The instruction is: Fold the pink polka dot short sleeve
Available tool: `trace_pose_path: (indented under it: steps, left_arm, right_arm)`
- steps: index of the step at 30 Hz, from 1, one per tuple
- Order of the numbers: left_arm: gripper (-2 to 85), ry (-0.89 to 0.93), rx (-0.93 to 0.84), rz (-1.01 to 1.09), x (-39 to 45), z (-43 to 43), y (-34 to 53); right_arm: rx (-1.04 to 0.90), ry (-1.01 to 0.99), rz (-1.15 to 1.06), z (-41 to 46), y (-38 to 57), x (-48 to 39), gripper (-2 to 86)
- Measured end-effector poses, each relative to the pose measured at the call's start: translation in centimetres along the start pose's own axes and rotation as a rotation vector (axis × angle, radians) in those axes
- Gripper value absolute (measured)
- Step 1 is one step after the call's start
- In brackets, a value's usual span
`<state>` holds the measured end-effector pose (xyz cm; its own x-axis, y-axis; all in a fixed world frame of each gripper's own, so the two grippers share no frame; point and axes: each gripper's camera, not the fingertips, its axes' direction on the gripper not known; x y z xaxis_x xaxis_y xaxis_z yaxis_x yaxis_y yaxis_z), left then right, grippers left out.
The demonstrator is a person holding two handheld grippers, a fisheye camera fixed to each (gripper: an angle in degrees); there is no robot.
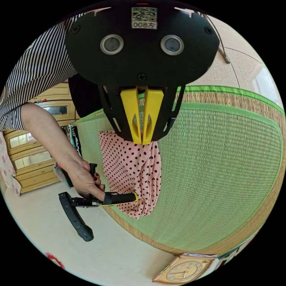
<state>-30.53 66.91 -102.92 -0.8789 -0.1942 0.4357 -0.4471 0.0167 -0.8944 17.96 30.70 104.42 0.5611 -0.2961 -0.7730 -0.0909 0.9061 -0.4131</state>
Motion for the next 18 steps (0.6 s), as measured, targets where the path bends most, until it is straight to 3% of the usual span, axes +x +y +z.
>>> trace_pose_path:
  steps: [6, 18]
  left_arm:
    - [0.2, -0.014, 0.018, 0.001, 1.1, -0.8, 1.5]
    - [0.3, 0.002, -0.019, 0.072, 5.6, -0.1, 2.9]
  right_arm:
    - [0.041, 0.256, -0.086, -1.9, 2.7, -5.0, 4.3]
    - [0.179, 0.565, -0.153, -6.0, 12.9, -8.5, 2.8]
